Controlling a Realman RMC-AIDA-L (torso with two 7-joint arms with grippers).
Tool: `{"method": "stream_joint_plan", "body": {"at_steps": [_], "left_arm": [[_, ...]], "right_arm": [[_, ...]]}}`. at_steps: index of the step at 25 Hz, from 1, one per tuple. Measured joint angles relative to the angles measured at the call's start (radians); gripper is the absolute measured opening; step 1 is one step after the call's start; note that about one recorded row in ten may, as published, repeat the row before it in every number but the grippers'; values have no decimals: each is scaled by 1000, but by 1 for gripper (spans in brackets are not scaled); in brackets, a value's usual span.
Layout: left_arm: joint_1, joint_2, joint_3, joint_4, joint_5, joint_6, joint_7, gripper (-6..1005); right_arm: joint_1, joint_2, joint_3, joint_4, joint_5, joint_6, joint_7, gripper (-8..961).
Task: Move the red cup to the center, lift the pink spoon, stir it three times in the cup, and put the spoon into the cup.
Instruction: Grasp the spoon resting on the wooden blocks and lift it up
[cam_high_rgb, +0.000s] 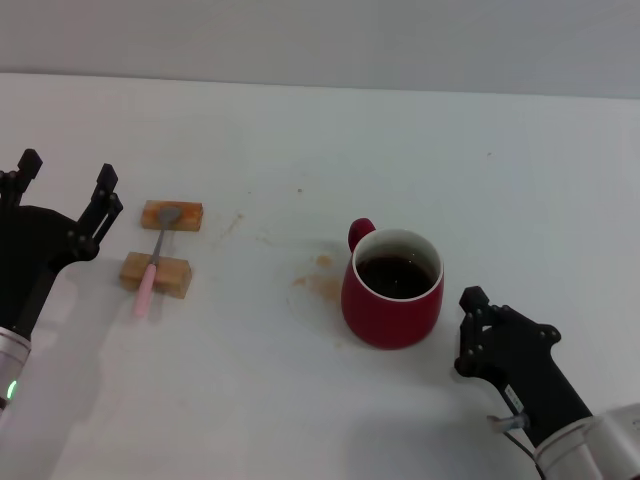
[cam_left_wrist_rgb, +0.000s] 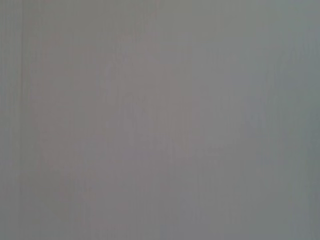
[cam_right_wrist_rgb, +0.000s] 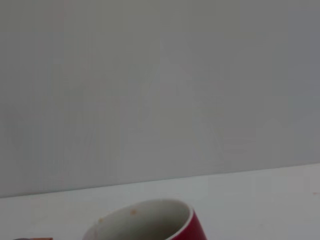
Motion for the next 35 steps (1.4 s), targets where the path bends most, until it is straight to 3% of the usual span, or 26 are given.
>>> {"method": "stream_joint_plan", "body": {"at_steps": [28,35], "left_arm": [[-11,0,-3,2,-4,16,-5,831],[-8,0,0,1,-4,16,-7,831]], "right_arm": [[154,2,9,-2,1,84,0,-1],[92,0,9,-2,1,41,0,-1]]}}
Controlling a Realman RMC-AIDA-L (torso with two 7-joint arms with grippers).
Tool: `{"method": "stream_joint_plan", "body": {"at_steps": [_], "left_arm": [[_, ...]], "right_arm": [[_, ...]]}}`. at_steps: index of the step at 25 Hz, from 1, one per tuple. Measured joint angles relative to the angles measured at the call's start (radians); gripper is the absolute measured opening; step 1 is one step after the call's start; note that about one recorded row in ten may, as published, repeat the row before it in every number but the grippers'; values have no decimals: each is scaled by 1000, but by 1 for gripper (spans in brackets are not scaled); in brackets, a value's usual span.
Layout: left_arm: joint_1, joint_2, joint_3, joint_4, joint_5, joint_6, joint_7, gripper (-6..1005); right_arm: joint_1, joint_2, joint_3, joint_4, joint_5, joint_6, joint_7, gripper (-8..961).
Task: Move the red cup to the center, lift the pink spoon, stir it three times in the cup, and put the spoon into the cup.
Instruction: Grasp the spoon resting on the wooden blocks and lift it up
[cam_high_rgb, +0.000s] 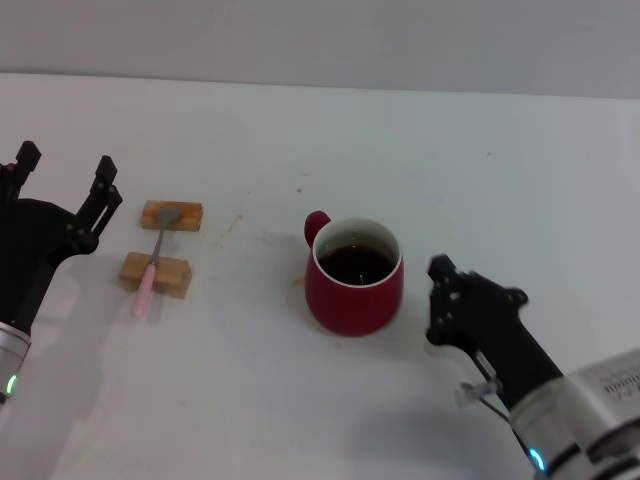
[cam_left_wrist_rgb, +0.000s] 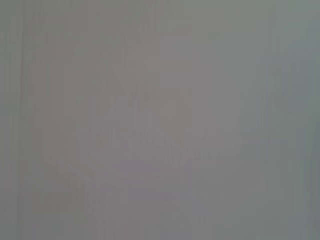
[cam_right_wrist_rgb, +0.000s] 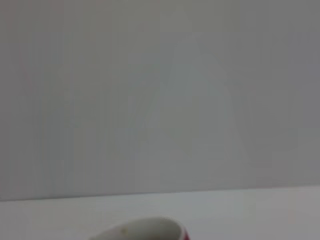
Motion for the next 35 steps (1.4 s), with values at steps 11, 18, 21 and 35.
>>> {"method": "stream_joint_plan", "body": {"at_steps": [11,18,21,35], "left_arm": [[0,0,0,0,2,-3,-1,831],[8,-1,0,-2,2,-1,-3,830],[9,-1,0,-2,2,-1,-3,830],[11,-2,6,-2,2,0,-3,830]], "right_arm": [[-28,1,-5,9,-34,0,0,-1],[11,2,9,10,-58,44,0,0],[28,2,12,10,-60,55,0,0],[25,1,45,-14,-64,38,0,0]]}}
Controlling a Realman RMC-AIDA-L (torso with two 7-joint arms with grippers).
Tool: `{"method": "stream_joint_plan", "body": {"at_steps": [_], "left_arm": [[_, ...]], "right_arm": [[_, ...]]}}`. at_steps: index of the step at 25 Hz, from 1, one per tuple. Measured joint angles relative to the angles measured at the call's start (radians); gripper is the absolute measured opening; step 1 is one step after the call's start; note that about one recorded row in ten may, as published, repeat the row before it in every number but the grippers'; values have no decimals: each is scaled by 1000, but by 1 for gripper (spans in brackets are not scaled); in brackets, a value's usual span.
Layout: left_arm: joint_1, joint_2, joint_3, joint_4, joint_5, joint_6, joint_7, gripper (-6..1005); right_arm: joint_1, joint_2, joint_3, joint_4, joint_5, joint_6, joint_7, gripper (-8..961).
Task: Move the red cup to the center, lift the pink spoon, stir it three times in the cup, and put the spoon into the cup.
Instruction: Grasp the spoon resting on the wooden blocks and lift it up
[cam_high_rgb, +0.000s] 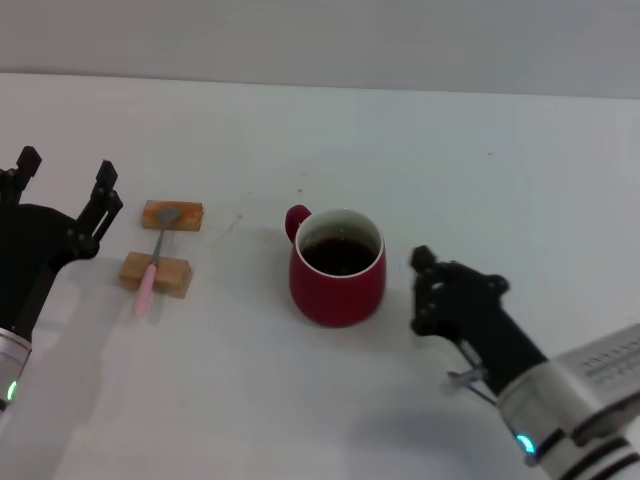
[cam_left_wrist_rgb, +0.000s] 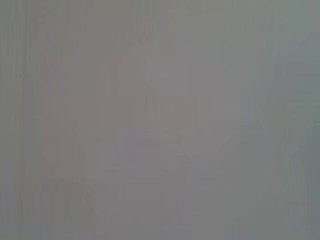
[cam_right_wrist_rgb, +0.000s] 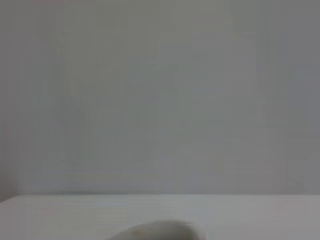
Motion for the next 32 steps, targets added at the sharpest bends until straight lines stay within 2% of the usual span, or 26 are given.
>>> {"method": "stream_joint_plan", "body": {"at_steps": [4,10,17,27,32], "left_arm": [[12,1,30,0,1,0,-2,830],[39,2,126,0,0,-1,-2,830],[67,0,201,12,-2,-26,-7,830],[88,0,213,25,-2,-70,-7,830],[87,-1,229,26,0,-83,-6,830]], "right_arm": [[-66,0,26,-48,1,-94,0,0],[-143,-6,71,-64,5,-179,0,0],[-175,-6,80,-77,6,-212,0,0],[-233,-5,128,-129,8,-356,0,0],[-236,-4,131,-129,8,-359,0,0]]}}
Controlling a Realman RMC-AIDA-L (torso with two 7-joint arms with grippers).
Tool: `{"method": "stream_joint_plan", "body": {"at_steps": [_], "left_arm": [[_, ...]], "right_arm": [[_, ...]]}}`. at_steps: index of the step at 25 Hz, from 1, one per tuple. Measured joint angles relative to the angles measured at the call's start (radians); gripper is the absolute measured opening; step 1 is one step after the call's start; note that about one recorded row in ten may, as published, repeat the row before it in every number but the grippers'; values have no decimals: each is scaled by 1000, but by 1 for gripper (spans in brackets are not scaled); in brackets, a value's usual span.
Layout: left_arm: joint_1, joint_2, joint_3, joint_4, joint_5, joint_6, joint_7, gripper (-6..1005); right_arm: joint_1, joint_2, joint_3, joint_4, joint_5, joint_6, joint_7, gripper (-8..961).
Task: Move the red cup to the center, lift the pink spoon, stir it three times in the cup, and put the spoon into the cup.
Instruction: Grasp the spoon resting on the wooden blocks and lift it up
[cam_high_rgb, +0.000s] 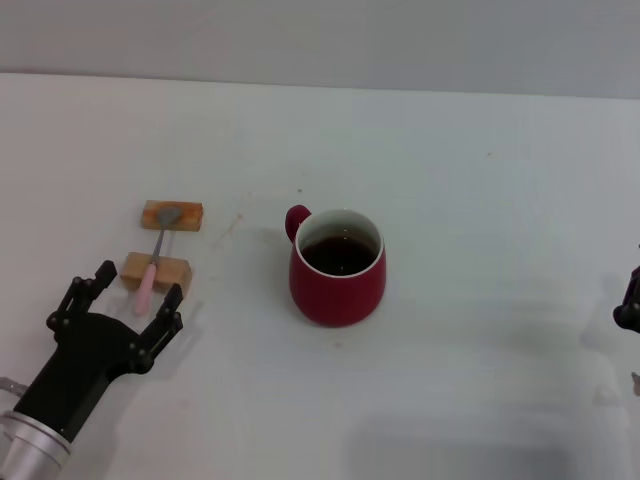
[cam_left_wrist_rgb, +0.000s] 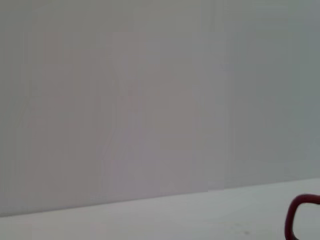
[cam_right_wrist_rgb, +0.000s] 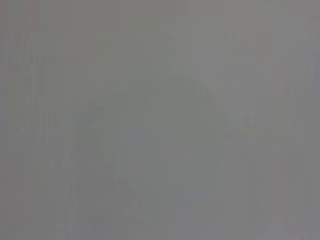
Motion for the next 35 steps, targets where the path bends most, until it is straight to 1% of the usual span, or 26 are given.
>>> {"method": "stream_joint_plan", "body": {"at_steps": [12,35], "left_arm": [[-20,0,0,-8,0,-101,0,830],[-14,1,-5,-9,-1,-104,13,829]], "right_arm": [[5,1,-5,3,0,5,0,0],[5,0,-9,8,-8,10,0,0]]}}
